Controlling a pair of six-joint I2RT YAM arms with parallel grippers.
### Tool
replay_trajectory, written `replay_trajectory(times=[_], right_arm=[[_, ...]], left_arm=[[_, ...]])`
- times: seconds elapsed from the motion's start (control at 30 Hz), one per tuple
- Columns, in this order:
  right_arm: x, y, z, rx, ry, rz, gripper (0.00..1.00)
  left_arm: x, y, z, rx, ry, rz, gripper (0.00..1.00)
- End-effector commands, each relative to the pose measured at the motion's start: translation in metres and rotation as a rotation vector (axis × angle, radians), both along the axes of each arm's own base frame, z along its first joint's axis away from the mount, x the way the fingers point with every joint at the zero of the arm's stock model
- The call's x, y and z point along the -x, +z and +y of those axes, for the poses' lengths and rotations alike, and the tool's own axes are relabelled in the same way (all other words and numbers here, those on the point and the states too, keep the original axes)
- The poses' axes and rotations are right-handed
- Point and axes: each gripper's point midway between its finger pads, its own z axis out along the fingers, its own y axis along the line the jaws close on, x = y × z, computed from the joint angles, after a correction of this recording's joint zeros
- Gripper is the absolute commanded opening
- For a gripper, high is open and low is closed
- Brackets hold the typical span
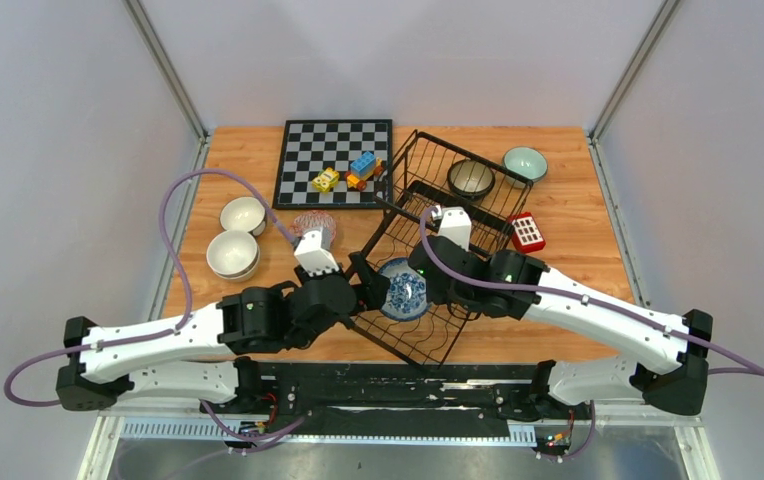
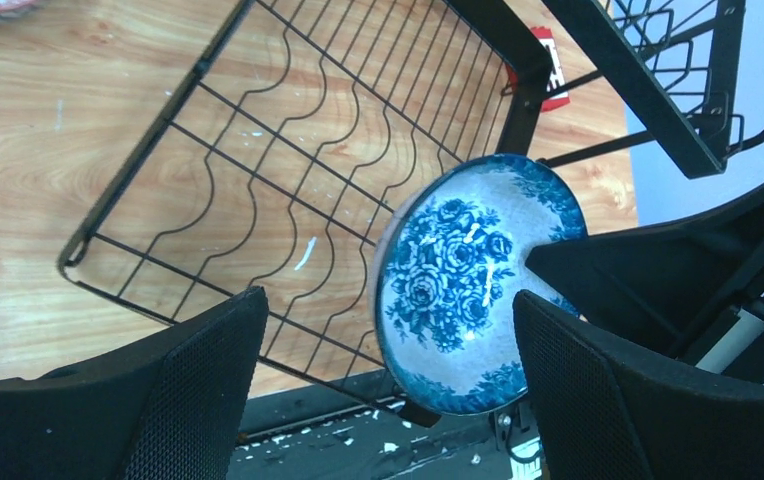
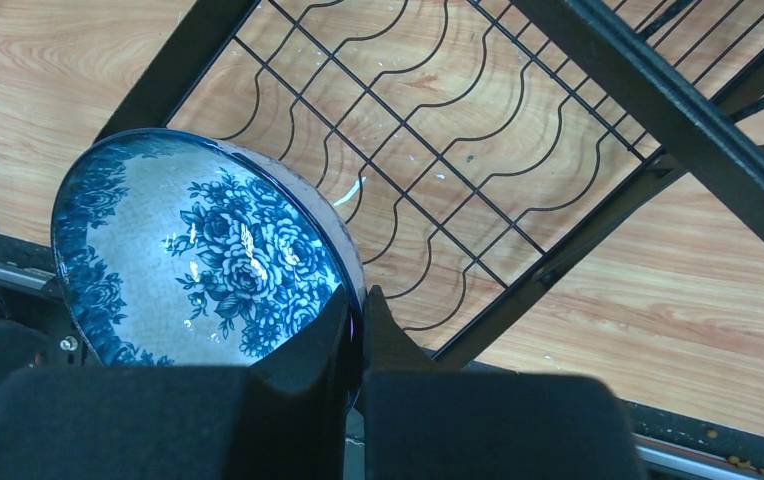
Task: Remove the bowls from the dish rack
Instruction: Place the bowl with the bowl.
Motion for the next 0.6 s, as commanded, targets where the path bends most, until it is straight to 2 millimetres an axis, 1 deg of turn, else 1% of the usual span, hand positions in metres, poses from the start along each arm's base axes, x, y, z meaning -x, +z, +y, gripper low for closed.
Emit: replay_trajectory(times=[0.0, 0.03, 0.07, 0.13, 0.2, 0.37, 0.57], right_arm=[[-0.005, 0.018, 0.005, -0.099, -0.059, 0.0, 0.0], [-0.006, 0.018, 0.005, -0.101, -0.063, 0.003, 0.0], [-0.006, 0.018, 0.006, -0.107, -0.065, 0.006, 0.0], [-0.005, 0.018, 0.007, -0.113, -0.065, 0.015, 0.0], [-0.005, 0.019, 0.007, -0.121, -0.069, 0.017, 0.0], [-0.004, 0.017, 0.006, -0.129, -0.078, 0.022, 0.0], [-0.003, 0.013, 0.006, -0.127, -0.083, 0.033, 0.0]], left_arm=[[0.003, -0.004, -0.021, 0.001, -0.044, 0.067, 0.9], [0.004, -0.005, -0.024, 0.003, -0.054, 0.075, 0.86], [0.004, -0.008, -0.024, -0.002, -0.053, 0.081, 0.78], [0.003, -0.012, -0.021, -0.016, -0.039, 0.095, 0.65], [0.001, -0.015, -0.02, -0.02, -0.032, 0.106, 0.54], [-0.002, -0.022, -0.02, -0.048, -0.017, 0.13, 0.41], [-0.005, -0.023, -0.021, -0.094, 0.001, 0.145, 0.32]])
